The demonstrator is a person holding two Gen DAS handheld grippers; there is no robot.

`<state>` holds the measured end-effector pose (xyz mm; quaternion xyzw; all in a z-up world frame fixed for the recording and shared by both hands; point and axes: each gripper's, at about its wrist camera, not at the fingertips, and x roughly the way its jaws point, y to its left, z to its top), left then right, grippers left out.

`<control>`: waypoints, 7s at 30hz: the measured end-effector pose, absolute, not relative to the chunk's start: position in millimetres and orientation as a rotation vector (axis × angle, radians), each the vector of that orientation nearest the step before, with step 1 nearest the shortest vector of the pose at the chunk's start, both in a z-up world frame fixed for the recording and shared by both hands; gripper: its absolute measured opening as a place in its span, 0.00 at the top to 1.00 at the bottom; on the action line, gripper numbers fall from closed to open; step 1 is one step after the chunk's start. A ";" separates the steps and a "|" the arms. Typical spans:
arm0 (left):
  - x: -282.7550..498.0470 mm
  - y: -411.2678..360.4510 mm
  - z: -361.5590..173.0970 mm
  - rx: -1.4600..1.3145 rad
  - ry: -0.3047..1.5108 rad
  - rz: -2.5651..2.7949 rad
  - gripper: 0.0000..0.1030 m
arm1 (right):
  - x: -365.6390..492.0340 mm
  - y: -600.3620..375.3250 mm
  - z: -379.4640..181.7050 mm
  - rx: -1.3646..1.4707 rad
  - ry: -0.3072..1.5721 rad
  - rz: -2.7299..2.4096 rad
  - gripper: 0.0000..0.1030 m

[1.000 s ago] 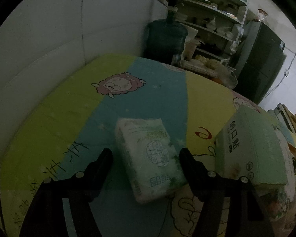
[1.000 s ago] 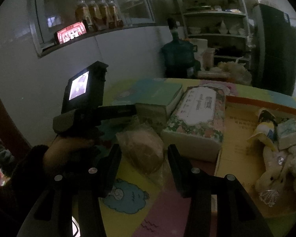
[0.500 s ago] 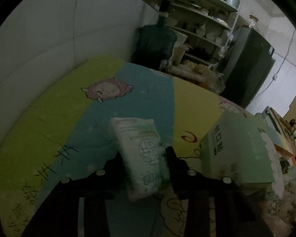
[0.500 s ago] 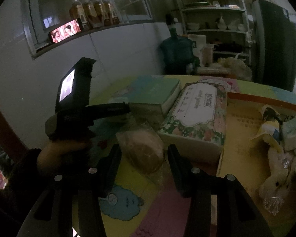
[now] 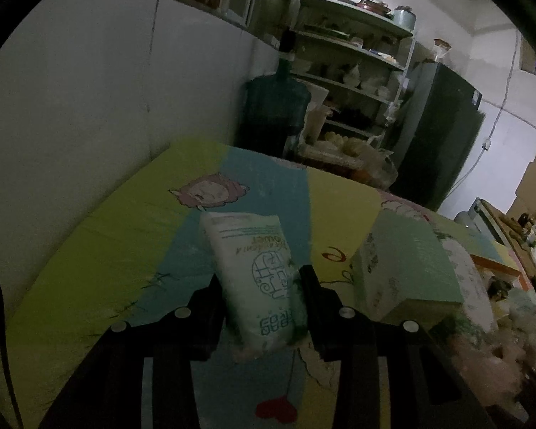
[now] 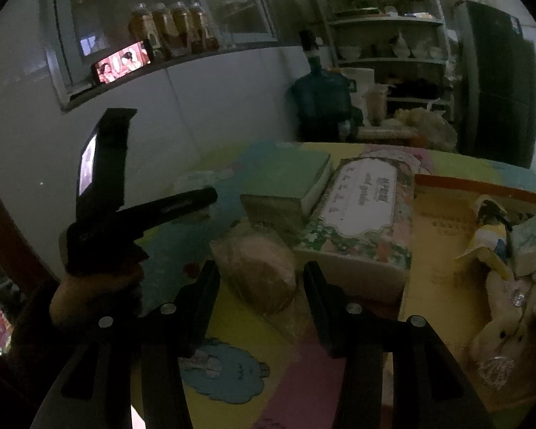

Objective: Organize soft objects

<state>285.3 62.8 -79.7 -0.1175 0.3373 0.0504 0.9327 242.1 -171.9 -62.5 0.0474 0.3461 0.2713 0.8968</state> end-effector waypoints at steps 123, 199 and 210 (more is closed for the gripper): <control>285.9 -236.8 -104.1 0.005 0.819 -0.520 0.59 | 302.2 -430.1 -76.4 0.280 0.681 0.043 0.51; 168.0 -118.6 -25.7 -0.024 0.552 -0.253 0.30 | 175.4 -303.7 -11.3 0.130 0.499 -0.001 0.34; 122.5 -81.2 -25.0 -0.008 0.496 -0.148 0.32 | 141.1 -266.5 -30.2 0.163 0.531 -0.002 0.28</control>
